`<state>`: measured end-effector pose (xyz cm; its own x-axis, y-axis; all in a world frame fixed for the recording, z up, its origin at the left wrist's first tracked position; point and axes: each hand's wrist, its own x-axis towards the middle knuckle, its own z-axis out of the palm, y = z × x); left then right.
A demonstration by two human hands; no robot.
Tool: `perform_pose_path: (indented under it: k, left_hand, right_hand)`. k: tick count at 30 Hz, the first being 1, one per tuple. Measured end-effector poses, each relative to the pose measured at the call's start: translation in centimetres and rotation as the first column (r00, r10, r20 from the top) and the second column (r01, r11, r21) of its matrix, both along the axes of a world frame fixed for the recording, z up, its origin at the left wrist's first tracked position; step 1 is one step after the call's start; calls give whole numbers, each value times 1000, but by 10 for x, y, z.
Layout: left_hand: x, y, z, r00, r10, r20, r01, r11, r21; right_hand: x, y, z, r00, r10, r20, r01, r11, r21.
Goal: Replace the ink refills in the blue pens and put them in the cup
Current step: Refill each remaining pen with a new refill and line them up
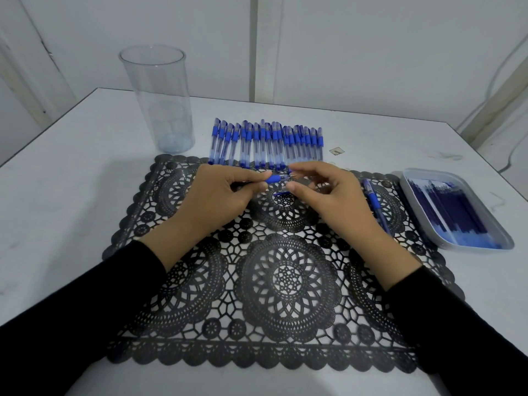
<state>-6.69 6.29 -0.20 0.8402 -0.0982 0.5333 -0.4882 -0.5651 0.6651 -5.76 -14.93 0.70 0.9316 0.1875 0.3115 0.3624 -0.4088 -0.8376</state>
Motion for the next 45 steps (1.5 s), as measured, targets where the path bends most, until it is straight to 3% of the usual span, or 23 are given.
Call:
perform_pose_path:
  k: [7,16,21,26,32,34,37,41,45]
  left_hand:
    - [1,2,-1,1000,-15,8,15,1000,-15]
    - [1,3,0,1000,-22,22,23,999,-35]
    - [1,5,1,1000,3,10,-2,998,-62]
    - [4,7,1,999,35,-4,-36,995,-95]
    - [5,-8,9,1000,25,9,-25,998,-64]
    - [7,-21,13,1000,-6,28,7,1000,-29]
    - [15,-44,12,993,-85,87,89,995,-42]
    - [25,-81,10,988,-151,29,153,982,-112]
    - [30,-115,13,985,-162,-66,149,975,-164]
  right_hand:
    - [2,-4,8,998,-18,-57,26,991,133]
    - [8,-27,15,973,95,-212,-38,965,258]
    - [8,-33,20,950,135,-281,24,867,497]
    - [8,-41,29,966,55,-254,138,722,678]
    - [8,-60,43,954,-33,-297,248,642,726]
    - [7,-72,52,954,-62,-294,263,646,717]
    - [4,-97,63,945,-125,-302,294,727,621]
    - [-2,-129,67,893,-318,-318,406,873,270]
    - [1,-139,57,864,-425,-268,459,885,75]
